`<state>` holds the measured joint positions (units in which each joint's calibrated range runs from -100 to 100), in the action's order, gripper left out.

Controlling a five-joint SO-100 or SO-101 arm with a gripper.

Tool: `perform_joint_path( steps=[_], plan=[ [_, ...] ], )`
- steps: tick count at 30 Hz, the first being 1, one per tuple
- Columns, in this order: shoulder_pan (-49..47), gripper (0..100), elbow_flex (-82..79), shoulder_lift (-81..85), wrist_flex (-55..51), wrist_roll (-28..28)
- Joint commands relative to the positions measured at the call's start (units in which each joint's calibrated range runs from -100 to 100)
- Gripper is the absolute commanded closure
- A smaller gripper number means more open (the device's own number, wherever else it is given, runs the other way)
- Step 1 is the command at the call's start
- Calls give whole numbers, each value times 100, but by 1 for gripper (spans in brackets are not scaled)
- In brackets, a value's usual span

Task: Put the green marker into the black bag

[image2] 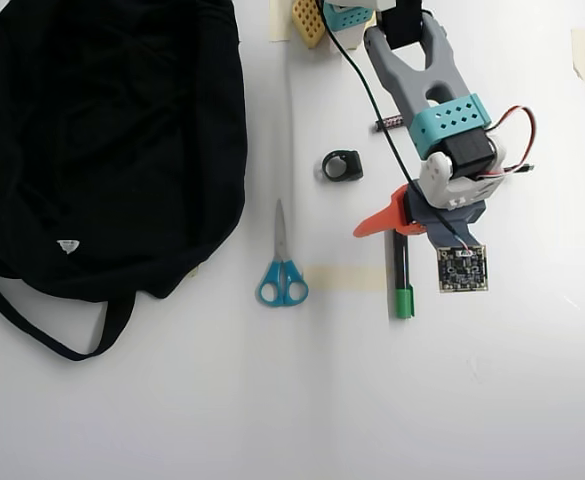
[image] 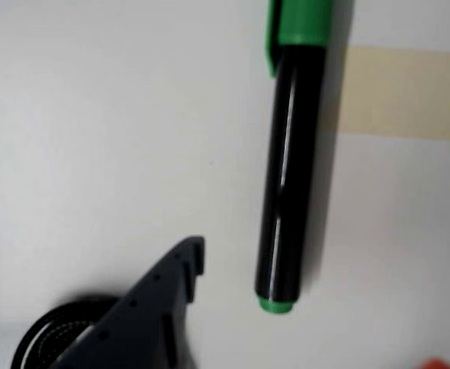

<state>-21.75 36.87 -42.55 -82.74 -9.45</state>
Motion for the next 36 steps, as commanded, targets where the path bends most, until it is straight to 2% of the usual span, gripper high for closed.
perform_joint_path(
  steps=[1,5,15,36],
  plan=[
    [-61,53,221,72,-38,-41],
    [-61,53,239,-69,-38,-51],
    [-9,63,347,-260,48,-46],
    [58,63,895,-982,177,1]
  ],
)
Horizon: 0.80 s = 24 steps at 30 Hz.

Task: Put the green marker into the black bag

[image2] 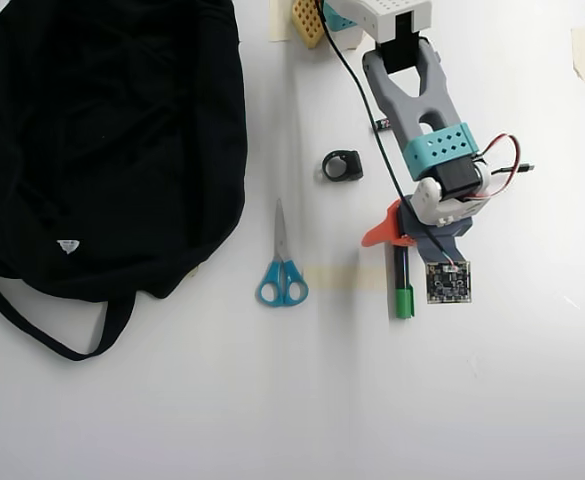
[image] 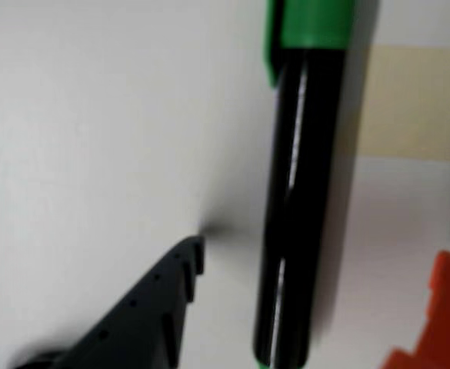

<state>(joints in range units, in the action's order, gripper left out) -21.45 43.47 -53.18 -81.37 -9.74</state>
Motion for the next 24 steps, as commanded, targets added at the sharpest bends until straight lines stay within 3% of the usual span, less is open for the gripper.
perform_joint_path(
  steps=[1,24],
  plan=[
    [29,63,235,64,40,30],
    [141,64,172,-243,49,277]
  ],
)
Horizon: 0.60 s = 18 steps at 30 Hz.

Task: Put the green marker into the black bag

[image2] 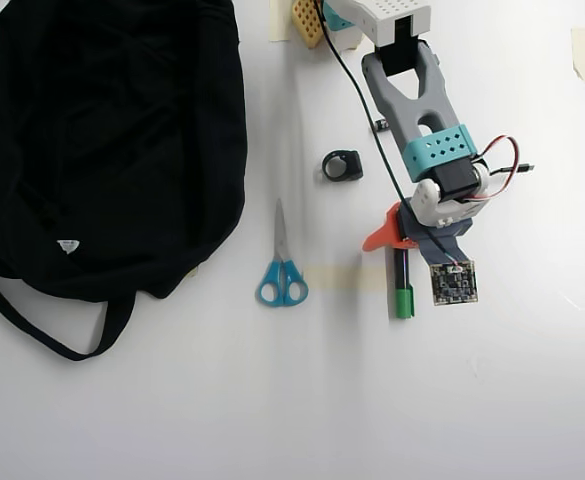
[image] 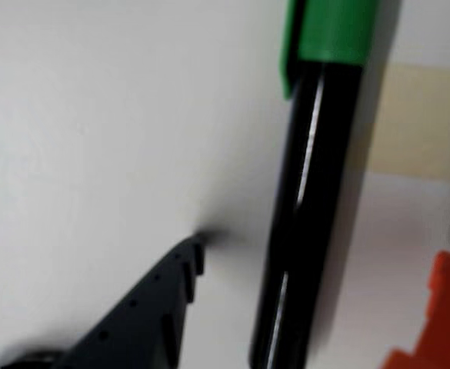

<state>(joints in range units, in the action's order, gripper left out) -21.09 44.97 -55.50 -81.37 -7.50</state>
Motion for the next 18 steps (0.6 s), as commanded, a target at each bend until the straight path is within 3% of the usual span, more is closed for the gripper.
perform_joint_path(
  steps=[1,15,18],
  plan=[
    [112,65,31,-10,49,52],
    [134,68,22,-10,6,52],
    [134,73,40,-2,6,52]
  ],
)
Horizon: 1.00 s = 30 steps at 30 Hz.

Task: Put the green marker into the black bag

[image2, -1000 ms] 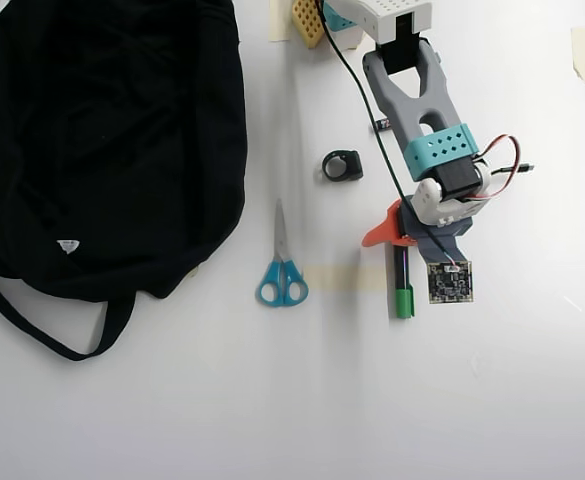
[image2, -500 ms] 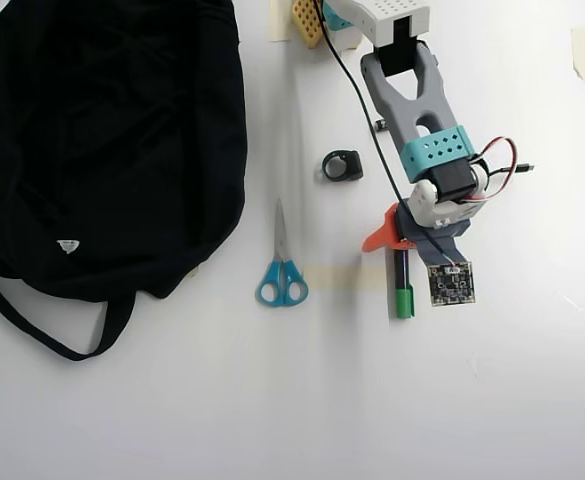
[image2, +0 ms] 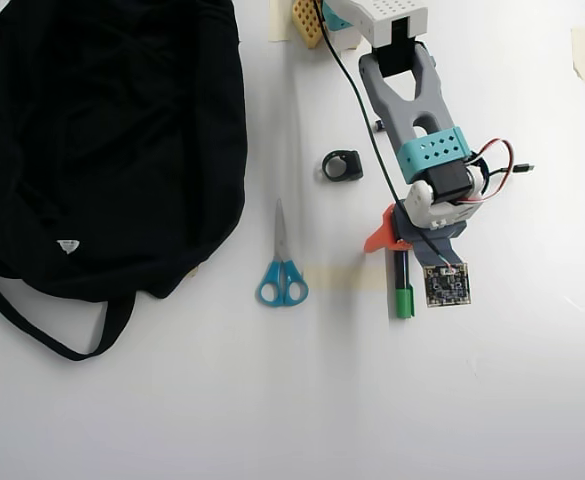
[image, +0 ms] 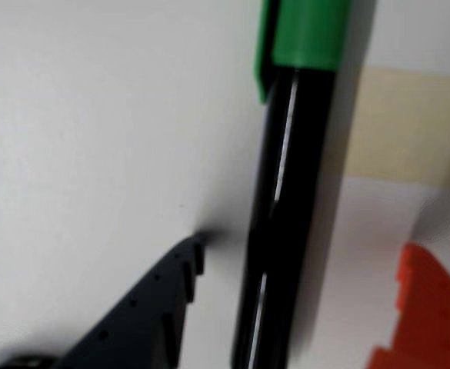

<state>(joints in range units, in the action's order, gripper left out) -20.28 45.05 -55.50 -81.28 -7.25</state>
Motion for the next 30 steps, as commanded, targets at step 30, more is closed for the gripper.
perform_joint_path(
  steps=[30],
  plan=[
    [68,86,15,-2,-158,-35]
  ],
)
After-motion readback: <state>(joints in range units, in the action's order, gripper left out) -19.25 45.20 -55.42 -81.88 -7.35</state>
